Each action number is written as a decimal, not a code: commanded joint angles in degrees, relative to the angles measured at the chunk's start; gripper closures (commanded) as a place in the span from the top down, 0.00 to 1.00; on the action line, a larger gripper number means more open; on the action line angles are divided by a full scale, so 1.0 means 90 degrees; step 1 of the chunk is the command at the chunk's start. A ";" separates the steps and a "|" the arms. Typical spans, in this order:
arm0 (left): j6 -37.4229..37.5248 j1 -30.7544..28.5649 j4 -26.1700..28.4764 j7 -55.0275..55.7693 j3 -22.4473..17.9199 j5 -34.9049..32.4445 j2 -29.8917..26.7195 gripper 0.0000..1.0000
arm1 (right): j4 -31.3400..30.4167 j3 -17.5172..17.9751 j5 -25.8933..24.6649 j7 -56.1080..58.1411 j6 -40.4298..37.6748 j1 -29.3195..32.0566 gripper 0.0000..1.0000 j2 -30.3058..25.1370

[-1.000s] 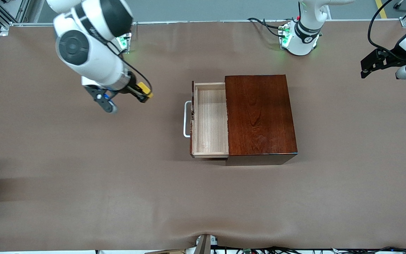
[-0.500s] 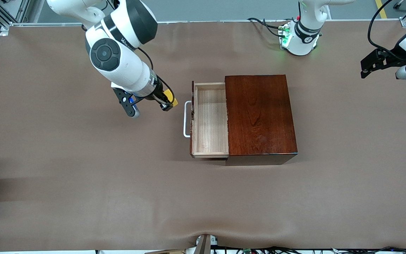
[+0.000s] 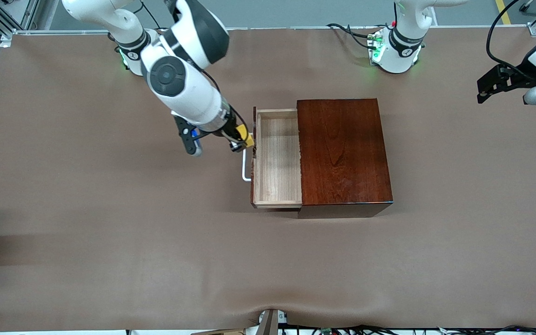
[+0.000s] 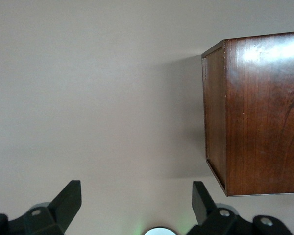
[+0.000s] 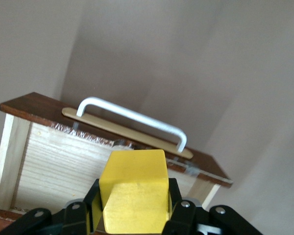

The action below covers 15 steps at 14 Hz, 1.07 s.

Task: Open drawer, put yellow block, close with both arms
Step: 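Lift the yellow cube and carry it over the open drawer, then lower the cube into the drawer and open the right gripper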

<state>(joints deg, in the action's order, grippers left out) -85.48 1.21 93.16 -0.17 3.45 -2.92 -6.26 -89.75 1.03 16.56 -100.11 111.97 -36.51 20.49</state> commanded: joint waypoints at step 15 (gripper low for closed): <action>-0.0063 -0.0105 0.0029 -0.0108 0.0056 0.0119 -0.0027 1.00 | 0.0686 -0.0085 0.0064 -0.1151 0.1085 -0.0591 0.00 0.1316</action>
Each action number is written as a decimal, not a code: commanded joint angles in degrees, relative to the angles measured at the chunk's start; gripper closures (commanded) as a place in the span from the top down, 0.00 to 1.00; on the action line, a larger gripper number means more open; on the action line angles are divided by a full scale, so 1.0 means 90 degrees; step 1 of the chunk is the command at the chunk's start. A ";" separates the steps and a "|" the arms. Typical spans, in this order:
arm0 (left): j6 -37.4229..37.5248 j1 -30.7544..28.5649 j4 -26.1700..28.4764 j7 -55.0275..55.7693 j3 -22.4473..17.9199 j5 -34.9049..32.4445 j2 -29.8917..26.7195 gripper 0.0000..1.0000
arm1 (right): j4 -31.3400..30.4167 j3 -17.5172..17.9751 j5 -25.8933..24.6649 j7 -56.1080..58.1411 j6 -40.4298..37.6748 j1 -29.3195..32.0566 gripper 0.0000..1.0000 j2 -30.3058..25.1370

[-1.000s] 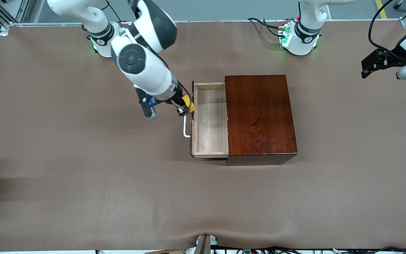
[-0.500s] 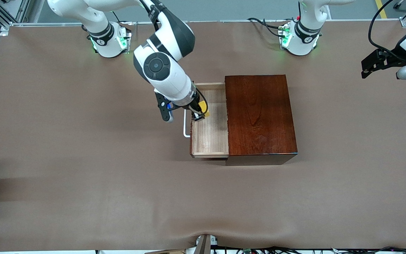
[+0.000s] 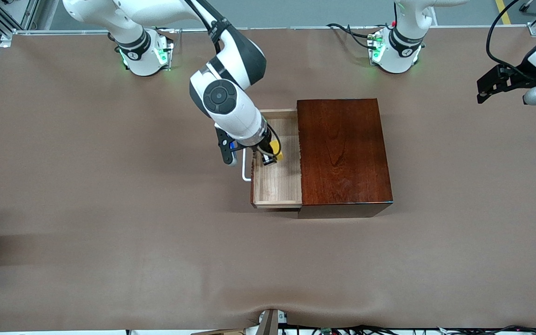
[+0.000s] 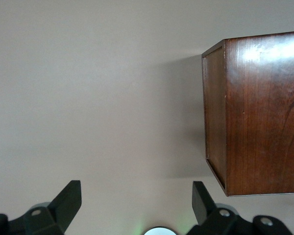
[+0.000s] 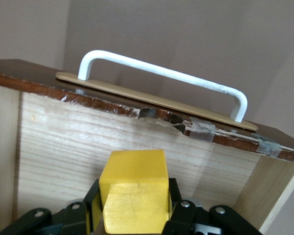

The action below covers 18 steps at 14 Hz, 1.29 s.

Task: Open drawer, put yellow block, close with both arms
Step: 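Lower the cube into the drawer and open the right gripper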

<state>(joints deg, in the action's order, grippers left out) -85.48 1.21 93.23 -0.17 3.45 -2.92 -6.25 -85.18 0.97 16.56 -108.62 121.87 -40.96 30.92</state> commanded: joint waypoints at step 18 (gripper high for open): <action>-0.0033 -0.0105 0.0003 -0.0117 0.0056 0.0109 -0.0038 1.00 | 0.0207 -0.0098 -0.0014 -0.0851 0.0199 -0.0273 0.93 0.0509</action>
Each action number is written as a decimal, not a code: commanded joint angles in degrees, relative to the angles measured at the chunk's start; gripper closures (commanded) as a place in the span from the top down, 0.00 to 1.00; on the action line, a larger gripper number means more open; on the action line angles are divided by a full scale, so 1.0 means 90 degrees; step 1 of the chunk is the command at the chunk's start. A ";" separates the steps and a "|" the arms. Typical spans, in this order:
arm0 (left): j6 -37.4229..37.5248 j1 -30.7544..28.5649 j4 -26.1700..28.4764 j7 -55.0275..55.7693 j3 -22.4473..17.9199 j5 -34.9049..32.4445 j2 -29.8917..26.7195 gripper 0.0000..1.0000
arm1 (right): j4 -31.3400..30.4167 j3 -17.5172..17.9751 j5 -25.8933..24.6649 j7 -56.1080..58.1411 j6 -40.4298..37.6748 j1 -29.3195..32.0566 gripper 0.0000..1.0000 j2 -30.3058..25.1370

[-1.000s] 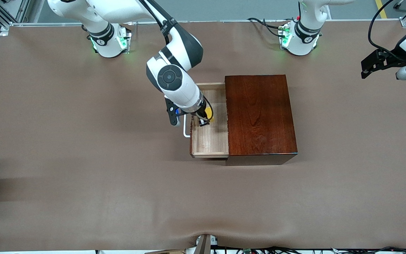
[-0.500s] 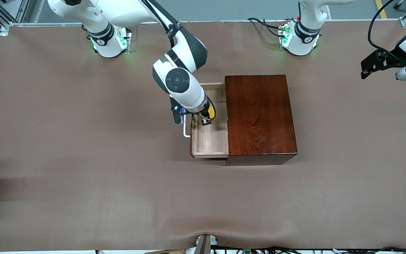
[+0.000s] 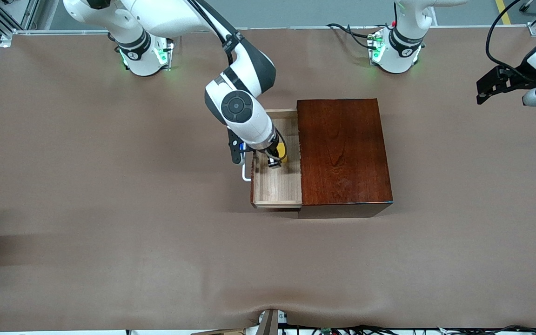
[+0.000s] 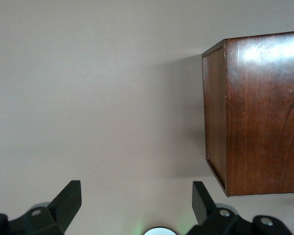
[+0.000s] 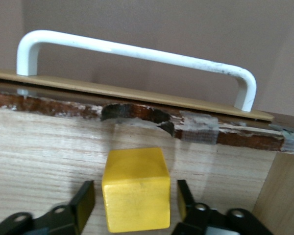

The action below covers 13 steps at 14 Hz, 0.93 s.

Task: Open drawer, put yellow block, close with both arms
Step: 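Lower the cube into the drawer and open the right gripper, then withdraw the right gripper from the drawer back to its side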

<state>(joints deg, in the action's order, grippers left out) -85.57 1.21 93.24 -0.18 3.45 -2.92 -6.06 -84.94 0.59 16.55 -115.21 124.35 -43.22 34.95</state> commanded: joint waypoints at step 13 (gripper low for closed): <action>0.0006 -0.0183 -0.0009 -0.0127 0.0056 0.0119 -0.0079 1.00 | 0.1528 -0.0085 -0.0033 0.0144 -0.1990 0.0808 1.00 -0.0181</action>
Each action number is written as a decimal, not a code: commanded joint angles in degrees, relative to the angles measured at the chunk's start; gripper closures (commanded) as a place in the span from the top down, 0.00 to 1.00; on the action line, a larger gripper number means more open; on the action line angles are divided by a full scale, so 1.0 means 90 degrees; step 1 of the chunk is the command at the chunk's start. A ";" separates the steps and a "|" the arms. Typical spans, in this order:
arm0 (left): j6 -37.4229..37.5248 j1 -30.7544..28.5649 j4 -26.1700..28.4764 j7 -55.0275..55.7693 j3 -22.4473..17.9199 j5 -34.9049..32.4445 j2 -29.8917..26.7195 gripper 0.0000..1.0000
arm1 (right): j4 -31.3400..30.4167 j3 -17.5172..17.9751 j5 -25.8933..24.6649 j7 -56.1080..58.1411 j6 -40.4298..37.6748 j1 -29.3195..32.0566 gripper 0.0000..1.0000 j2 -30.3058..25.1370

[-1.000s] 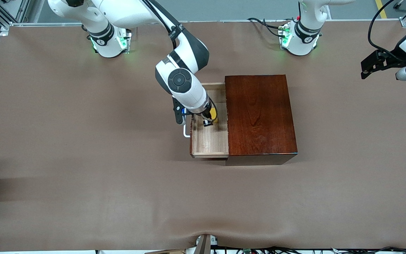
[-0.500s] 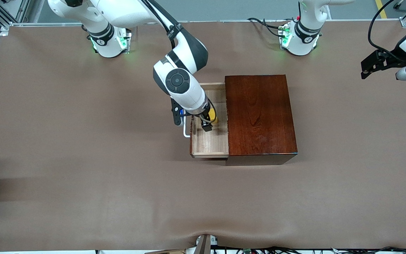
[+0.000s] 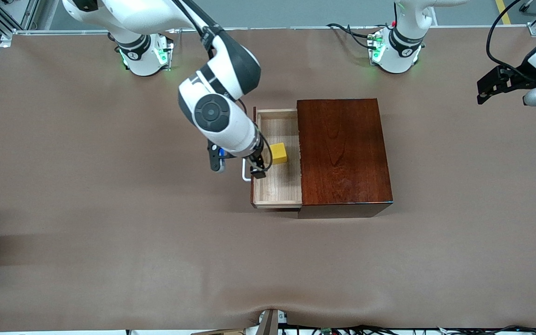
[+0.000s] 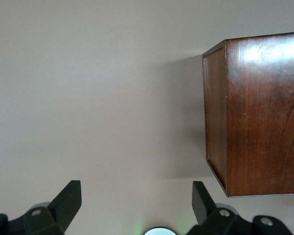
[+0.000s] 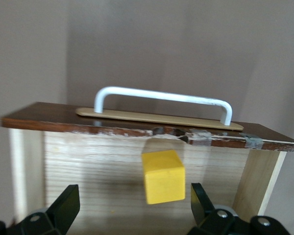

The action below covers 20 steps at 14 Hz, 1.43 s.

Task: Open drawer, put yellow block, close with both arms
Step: 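Withdraw the right gripper from the drawer back to its side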

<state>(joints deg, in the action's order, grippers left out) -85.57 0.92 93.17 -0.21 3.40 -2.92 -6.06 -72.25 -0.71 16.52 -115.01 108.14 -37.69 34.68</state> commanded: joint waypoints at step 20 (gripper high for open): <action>0.0143 -0.0102 -0.0186 -0.0133 0.0120 0.0216 -0.0040 1.00 | 0.0147 0.0021 -0.0683 0.5040 -0.2307 0.1931 1.00 -0.1471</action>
<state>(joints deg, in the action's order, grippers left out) -85.27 0.56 92.27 -0.39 3.95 -2.76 -6.12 -70.32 -1.36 11.07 -75.51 89.06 -21.74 22.84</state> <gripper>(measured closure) 0.000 0.000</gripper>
